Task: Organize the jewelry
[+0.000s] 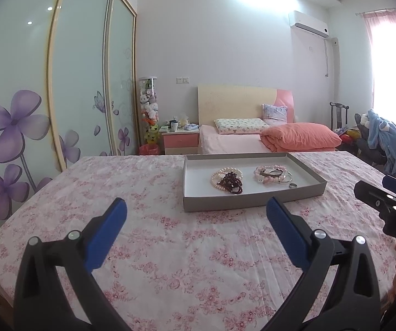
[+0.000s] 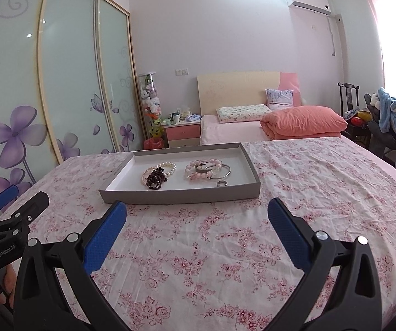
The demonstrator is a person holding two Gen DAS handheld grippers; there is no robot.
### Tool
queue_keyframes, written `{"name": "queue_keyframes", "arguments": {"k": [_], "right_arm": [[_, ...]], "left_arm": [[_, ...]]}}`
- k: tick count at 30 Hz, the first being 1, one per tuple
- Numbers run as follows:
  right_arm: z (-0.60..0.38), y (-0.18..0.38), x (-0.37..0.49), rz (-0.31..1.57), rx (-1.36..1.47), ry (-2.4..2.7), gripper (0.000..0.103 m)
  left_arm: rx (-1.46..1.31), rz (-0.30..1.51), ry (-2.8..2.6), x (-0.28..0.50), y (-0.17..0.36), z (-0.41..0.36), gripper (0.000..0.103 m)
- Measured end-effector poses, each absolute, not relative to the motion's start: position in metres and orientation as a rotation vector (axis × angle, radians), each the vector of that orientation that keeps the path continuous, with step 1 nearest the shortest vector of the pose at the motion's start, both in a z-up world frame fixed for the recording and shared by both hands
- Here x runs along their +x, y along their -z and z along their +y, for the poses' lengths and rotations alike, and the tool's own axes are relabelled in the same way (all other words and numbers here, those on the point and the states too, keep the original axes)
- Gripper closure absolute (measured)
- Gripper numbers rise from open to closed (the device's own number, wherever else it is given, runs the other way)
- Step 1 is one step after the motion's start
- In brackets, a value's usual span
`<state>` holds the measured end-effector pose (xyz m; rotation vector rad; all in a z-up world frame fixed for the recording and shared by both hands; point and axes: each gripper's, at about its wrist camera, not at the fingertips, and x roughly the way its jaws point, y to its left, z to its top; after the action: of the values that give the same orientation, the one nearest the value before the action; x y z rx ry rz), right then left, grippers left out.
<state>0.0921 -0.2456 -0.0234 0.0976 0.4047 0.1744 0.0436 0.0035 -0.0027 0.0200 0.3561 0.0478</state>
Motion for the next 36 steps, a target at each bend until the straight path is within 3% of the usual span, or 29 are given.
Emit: {"name": "queue_keyframes", "arguments": {"k": [36], "right_arm": [[-0.2437, 0.0276, 0.0961, 0.426, 0.101, -0.179, 0.002]], "left_arm": [[0.025, 0.384, -0.044, 0.0527, 0.0023, -0.0005, 0.004]]}}
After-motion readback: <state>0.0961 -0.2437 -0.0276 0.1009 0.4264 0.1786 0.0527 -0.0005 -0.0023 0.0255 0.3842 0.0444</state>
